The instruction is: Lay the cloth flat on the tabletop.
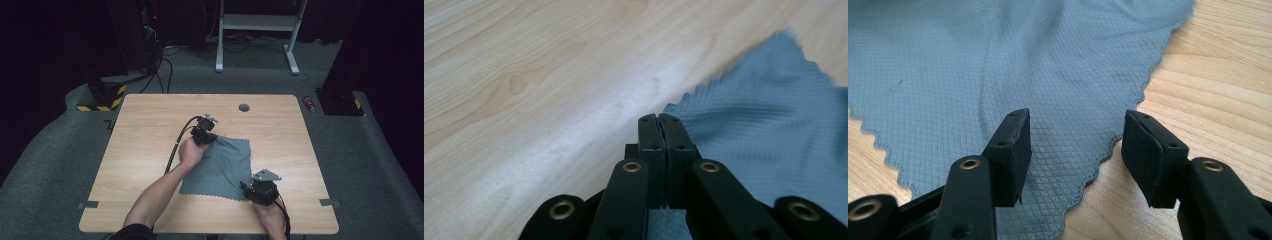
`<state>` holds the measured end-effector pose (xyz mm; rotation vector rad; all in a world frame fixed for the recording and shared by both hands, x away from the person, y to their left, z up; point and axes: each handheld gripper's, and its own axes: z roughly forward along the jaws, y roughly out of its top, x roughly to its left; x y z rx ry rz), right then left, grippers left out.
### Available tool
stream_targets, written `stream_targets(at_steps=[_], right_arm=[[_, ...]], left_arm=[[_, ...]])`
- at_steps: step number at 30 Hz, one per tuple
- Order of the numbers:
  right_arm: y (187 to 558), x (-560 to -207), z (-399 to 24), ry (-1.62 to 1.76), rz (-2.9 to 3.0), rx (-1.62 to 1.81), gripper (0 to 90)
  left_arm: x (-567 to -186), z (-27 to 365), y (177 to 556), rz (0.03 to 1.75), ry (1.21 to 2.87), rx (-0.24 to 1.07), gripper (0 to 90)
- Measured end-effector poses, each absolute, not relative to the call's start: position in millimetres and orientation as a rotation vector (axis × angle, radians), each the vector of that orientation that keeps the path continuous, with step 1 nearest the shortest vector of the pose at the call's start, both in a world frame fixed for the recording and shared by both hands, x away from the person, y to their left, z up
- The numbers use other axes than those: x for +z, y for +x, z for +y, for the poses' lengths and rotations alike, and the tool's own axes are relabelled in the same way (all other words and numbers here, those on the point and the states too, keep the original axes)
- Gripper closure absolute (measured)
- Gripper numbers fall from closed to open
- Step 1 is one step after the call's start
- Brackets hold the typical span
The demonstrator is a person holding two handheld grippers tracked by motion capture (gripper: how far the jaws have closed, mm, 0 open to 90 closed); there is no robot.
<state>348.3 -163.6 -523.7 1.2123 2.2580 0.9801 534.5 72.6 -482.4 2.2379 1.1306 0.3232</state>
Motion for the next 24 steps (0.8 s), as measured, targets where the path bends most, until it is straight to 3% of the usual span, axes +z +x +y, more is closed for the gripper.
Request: stream_targets(at_steps=[2, 5, 9, 18, 24], right_arm=[[348.2, -523.6, -163.5, 1.214, 2.258, 0.98, 45.2], [348.2, -523.7, -163.5, 1.214, 2.258, 0.98, 45.2], [348.4, -523.7, -163.6, 1.211, 2.258, 0.98, 45.1], [348.2, -523.5, -163.3, 1.218, 2.257, 0.978, 44.9], [348.1, -523.5, -163.3, 1.218, 2.256, 0.978, 44.9]], left_arm=[[-487.9, 73.4, 542.0, 1.167, 2.24, 0.301, 87.3], [-490.3, 76.2, 542.8, 1.195, 2.201, 0.294, 70.5], [-481.5, 81.7, 525.6, 1.119, 2.192, 0.34, 59.5], [-492.3, 101.1, 468.5, 0.952, 2.322, 0.384, 61.0], [-503.0, 104.1, 472.7, 0.996, 2.32, 0.385, 63.3]])
